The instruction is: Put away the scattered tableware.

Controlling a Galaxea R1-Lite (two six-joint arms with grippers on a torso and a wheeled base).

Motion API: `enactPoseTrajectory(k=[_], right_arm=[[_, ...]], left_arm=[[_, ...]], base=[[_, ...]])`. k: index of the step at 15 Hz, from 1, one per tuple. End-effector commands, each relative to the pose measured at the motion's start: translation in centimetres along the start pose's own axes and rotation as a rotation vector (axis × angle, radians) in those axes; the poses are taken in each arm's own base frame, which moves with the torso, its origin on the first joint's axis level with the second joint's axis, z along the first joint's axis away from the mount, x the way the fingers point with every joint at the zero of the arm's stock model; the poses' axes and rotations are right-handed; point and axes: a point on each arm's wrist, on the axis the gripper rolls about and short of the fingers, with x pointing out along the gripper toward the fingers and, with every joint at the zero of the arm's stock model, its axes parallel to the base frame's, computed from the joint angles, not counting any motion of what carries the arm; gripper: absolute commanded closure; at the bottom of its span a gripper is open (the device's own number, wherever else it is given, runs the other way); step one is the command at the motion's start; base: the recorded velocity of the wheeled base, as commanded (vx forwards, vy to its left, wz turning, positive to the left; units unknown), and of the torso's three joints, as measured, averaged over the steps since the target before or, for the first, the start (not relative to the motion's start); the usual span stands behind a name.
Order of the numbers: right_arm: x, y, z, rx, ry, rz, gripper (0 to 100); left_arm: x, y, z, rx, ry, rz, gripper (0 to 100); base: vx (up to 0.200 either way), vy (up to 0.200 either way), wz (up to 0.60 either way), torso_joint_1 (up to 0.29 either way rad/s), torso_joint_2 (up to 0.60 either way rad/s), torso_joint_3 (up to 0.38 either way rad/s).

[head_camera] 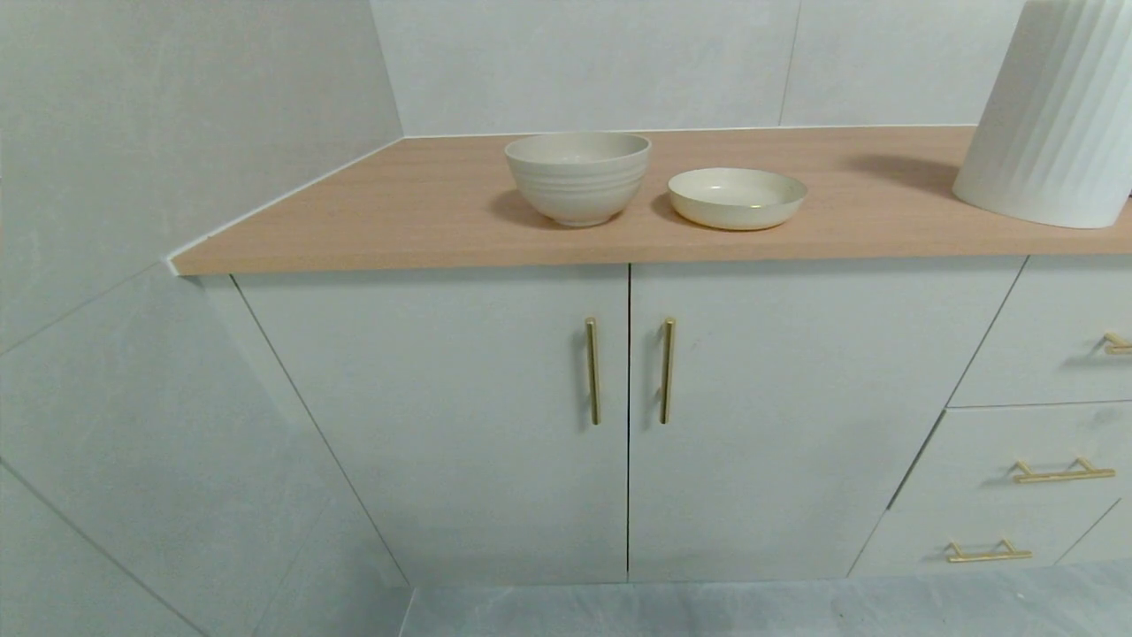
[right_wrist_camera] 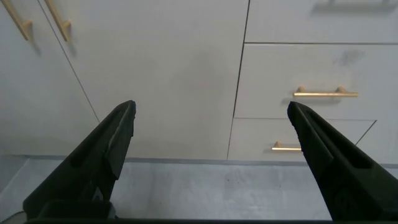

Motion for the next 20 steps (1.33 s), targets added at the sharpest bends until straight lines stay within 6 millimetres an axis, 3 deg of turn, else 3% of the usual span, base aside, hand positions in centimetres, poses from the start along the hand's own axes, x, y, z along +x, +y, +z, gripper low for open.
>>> enactPoseTrajectory(k=[1,3,5,8,10,13,17,20], right_arm=[[-0.6,0.0,2.2,0.000,-0.120,0.006,0],[-0.9,0.1,3.8,0.013,-0.140,0.081,0],[-0.1,0.5,3.5,0.024,0.004,0.268,0],[1.3,0.5,4.8,0.044,0.111,0.315,0],[4.2,0.6,5.4,0.071,0.311,0.340,0],[7.6,1.1,7.1,0.076,0.450,0.437,0],[12.7,2.9,9.1,0.065,0.496,0.543,0],[17.7,5.8,10.2,0.040,0.510,0.646,0]], left_arm=[[0.0,0.0,0.0,0.000,0.000,0.000,0],[0.0,0.0,0.0,0.000,0.000,0.000,0],[0.0,0.0,0.0,0.000,0.000,0.000,0],[0.0,0.0,0.0,0.000,0.000,0.000,0],[0.0,0.0,0.0,0.000,0.000,0.000,0],[0.0,0.0,0.0,0.000,0.000,0.000,0],[0.0,0.0,0.0,0.000,0.000,0.000,0],[0.0,0.0,0.0,0.000,0.000,0.000,0]], base=[[0.000,0.000,0.00,0.000,0.00,0.000],[0.000,0.000,0.00,0.000,0.00,0.000],[0.000,0.000,0.00,0.000,0.00,0.000],[0.000,0.000,0.00,0.000,0.00,0.000],[0.000,0.000,0.00,0.000,0.00,0.000],[0.000,0.000,0.00,0.000,0.00,0.000],[0.000,0.000,0.00,0.000,0.00,0.000],[0.000,0.000,0.00,0.000,0.00,0.000]])
